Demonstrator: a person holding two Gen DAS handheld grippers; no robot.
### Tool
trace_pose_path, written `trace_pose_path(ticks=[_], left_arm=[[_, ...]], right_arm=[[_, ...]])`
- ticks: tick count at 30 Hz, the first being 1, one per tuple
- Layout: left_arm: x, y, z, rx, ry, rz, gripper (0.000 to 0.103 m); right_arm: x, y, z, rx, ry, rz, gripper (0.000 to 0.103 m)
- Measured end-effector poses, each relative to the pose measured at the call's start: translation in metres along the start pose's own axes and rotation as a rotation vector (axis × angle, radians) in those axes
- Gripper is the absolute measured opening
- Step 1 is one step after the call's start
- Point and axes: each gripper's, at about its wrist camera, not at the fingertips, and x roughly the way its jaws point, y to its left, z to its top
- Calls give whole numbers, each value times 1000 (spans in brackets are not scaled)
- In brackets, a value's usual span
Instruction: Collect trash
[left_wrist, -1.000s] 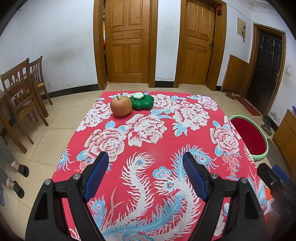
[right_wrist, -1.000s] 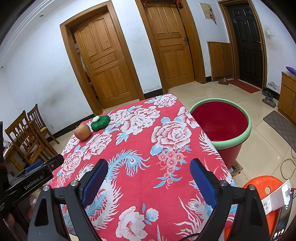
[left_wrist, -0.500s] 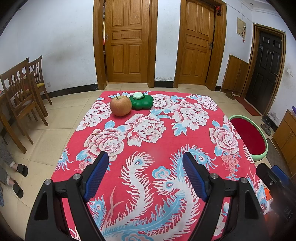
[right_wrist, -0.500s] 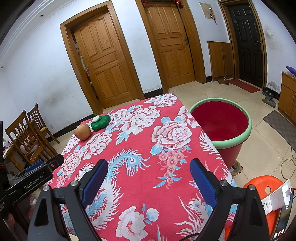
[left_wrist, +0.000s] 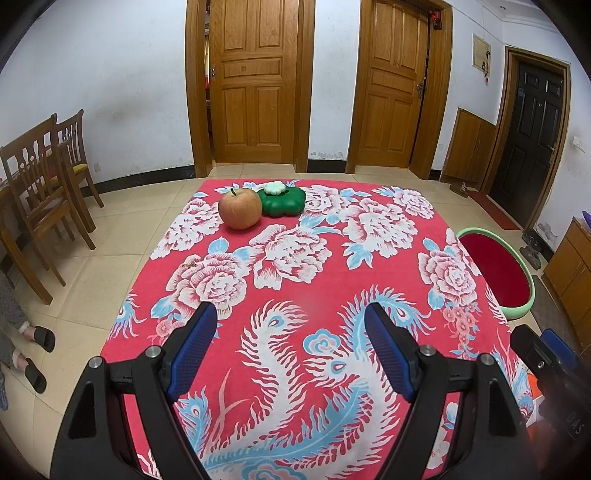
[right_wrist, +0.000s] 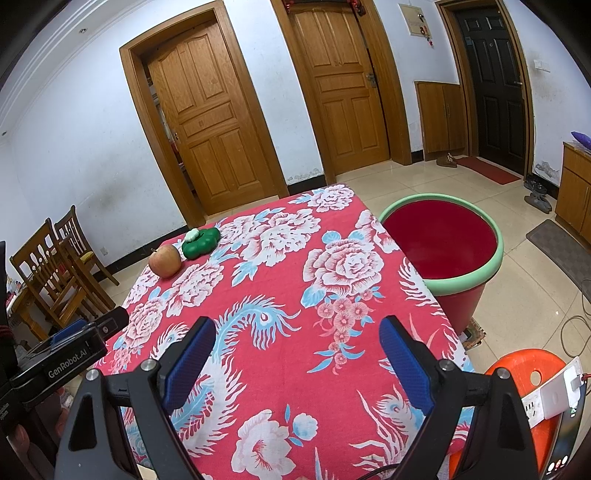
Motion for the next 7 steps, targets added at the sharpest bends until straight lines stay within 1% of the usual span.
trace_pose_path(ticks=[7], left_arm=[[1,-2,-3,0,5,-2,82]], right_arm=[[0,0,0,1,2,1,92]])
